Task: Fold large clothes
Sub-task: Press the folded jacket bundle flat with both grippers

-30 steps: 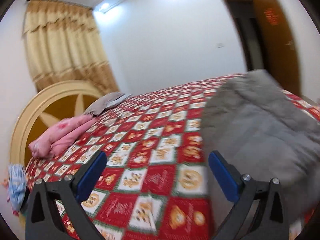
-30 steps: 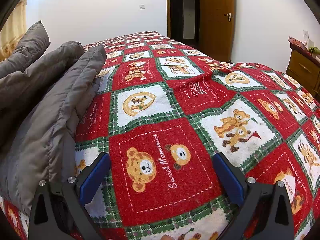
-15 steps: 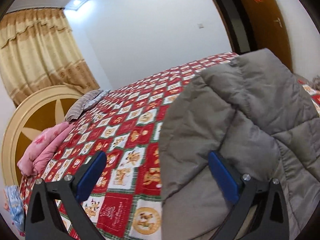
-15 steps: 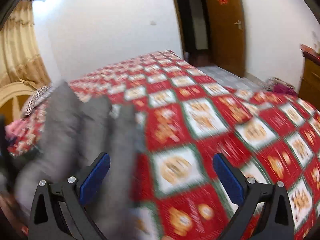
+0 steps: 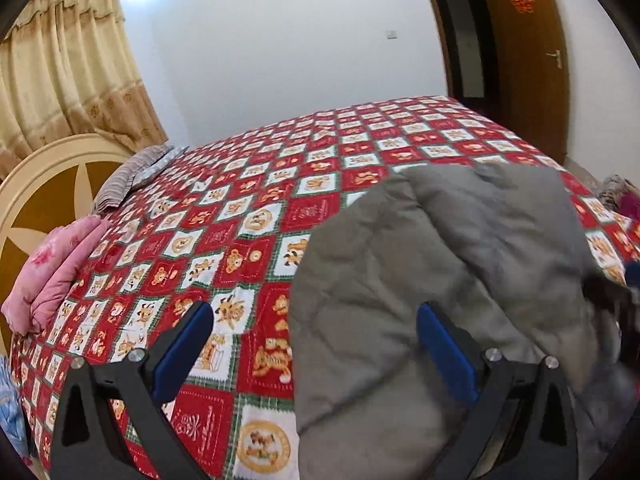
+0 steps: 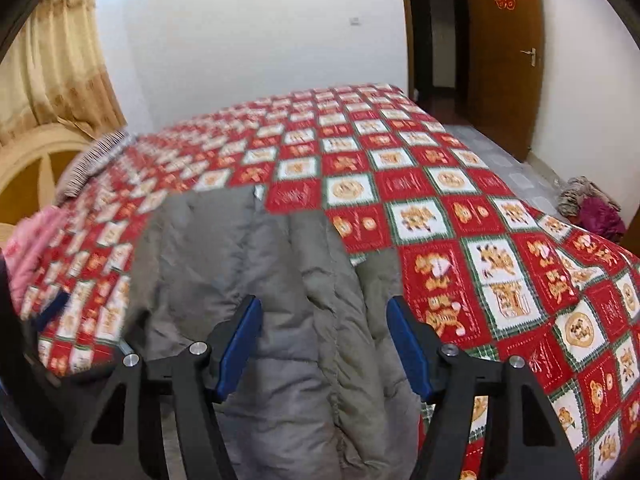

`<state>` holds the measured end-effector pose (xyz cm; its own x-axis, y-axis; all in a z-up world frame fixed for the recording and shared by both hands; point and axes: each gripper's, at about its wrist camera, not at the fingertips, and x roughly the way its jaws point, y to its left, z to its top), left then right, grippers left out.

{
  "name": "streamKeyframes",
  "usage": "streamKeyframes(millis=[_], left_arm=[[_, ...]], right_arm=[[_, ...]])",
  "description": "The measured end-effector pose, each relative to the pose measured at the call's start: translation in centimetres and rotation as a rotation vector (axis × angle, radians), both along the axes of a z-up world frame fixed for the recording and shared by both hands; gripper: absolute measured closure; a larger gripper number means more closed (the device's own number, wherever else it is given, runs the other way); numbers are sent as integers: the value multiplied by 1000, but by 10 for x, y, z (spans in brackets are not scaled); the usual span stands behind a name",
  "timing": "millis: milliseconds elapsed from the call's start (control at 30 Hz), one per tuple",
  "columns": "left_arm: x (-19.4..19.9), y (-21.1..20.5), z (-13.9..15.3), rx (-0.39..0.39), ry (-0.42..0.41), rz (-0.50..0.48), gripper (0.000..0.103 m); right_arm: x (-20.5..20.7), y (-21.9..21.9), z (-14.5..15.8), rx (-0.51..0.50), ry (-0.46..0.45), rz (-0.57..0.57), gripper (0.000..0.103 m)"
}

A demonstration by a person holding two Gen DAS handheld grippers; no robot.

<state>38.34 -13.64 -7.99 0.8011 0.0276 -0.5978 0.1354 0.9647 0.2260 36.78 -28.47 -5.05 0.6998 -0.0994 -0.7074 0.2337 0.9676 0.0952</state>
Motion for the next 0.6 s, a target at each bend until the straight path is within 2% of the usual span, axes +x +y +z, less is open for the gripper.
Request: streamKeyframes(millis=[100,333,400,533,600], left_arm=[[12,-10,-17,-2,72,-5,0],[13,-27,-41,-8,111,-13,0],[16,-27,-46,-45,137,-26,0],[26,-17,-59,-168,213,-46,0],[27,-16,-63,-189,228,-48,0]], right_arm=[[3,-2,-21,-11,39,-16,37],[7,-10,-60,-44,68,-41,37],[8,-11,-66,-48,69,-43,37],[8,-18,-77,-24,70,-47,37],[8,-18,-82,-22,72,-43,37]])
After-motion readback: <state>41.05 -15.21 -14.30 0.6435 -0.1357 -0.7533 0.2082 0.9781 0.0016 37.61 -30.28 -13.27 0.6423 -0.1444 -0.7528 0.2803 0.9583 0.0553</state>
